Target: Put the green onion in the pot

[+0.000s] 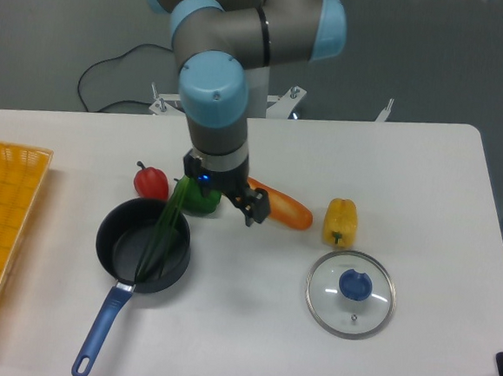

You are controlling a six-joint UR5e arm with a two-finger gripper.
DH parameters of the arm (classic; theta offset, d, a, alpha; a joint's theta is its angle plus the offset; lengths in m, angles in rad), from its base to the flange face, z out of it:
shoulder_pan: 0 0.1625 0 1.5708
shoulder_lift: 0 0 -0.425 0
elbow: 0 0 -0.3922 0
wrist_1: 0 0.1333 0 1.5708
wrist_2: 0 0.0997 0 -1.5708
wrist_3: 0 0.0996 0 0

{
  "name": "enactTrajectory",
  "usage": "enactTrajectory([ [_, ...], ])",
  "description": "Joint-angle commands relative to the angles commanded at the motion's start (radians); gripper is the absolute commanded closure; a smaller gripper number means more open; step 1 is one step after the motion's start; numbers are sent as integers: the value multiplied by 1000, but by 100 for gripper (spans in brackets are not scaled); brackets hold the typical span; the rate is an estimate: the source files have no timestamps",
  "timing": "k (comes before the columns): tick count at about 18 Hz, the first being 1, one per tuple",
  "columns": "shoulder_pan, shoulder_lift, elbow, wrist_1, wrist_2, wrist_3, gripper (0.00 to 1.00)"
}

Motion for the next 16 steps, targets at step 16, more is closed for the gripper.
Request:
enactTrajectory([
  [16,-132,-46,-112,-12,60,-151,0],
])
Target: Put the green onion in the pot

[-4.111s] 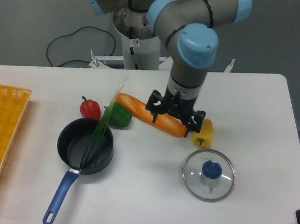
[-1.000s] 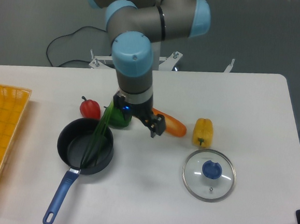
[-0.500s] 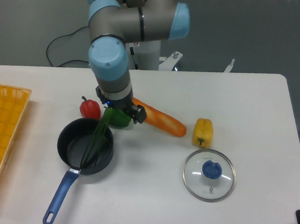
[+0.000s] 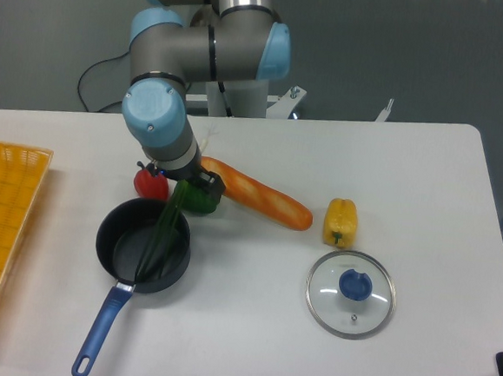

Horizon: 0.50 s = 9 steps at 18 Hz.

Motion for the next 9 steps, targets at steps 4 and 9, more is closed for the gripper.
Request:
enactTrajectory([
  [4,-3,-8,-12,0,3,0,0],
  [9,-6,-8,-25,-31,25,9,26],
])
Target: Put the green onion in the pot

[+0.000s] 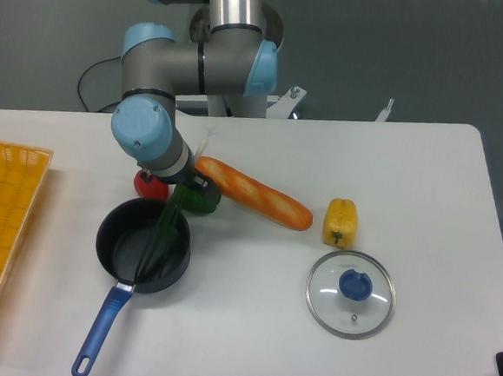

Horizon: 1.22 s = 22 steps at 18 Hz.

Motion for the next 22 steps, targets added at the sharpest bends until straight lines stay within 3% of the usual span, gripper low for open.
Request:
enactTrajectory([
  [1,0,0,5,-14,0,0,33],
  [7,2,0,17,-41,0,2,51],
  [10,2,-3,44,-86,0,2,63],
  [16,11,0,94,-176,0,61,69],
  [18,11,0,94,-178,0,55,79],
  [22,11,0,89,-173,-2,52,74],
])
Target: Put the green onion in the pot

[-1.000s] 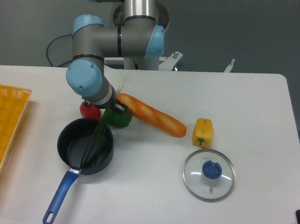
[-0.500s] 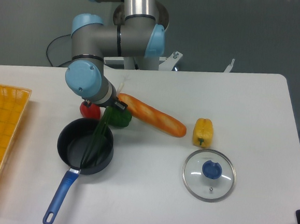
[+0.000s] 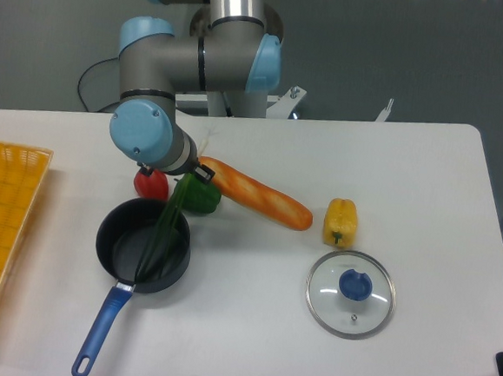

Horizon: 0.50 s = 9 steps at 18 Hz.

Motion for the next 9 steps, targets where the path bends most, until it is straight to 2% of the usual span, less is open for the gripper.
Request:
enactTrajectory([
  [1,-2,0,0,2,0,0,74],
  [4,3,2,2,5,-3,2,43],
  [6,3,0,2,8,-2,-2,4],
  [7,5,0,3,8,-3,-8,1],
  [9,3,0,0,11,-3,-34,0],
])
